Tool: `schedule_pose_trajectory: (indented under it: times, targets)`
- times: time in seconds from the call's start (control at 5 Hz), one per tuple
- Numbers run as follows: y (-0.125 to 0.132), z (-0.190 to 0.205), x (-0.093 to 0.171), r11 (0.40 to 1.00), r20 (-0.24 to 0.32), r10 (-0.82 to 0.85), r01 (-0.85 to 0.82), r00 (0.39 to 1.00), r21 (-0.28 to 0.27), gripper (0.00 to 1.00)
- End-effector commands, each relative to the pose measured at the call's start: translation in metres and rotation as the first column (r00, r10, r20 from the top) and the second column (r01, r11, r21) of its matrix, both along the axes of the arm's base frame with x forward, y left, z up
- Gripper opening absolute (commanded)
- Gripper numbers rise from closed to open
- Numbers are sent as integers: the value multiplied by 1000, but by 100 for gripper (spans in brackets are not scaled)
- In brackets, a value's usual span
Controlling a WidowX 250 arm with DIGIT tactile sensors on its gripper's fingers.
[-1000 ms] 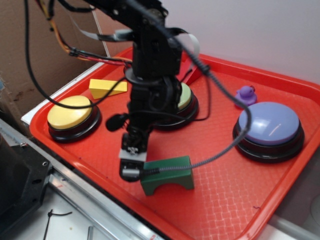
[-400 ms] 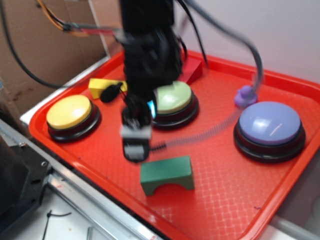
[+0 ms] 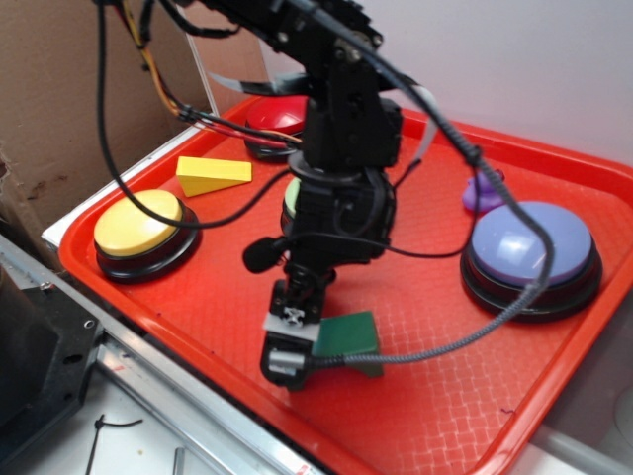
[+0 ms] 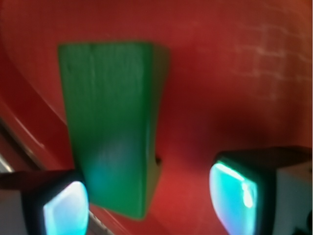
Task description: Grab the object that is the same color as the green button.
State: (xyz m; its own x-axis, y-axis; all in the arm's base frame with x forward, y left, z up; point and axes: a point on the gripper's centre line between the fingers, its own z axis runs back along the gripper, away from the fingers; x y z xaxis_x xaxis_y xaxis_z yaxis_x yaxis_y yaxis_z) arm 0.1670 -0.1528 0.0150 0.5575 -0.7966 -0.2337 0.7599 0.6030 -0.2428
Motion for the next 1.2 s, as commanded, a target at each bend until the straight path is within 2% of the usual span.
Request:
schedule_pose_trajectory:
  times: [0.0,0.2,0.4,0.6,1.0]
  targets:
    - [7,9,-6,999,80,49,-47,996,-20,100]
    - [12,17,-2,994,126,112,-114,986,5,100]
    - [16,12,-4,980,156,159,-174,975,91,0]
    - [16,13,-5,970,180,169,-196,969,147,0]
    - [18,19,-7,960,204,188,-224,961,168,0]
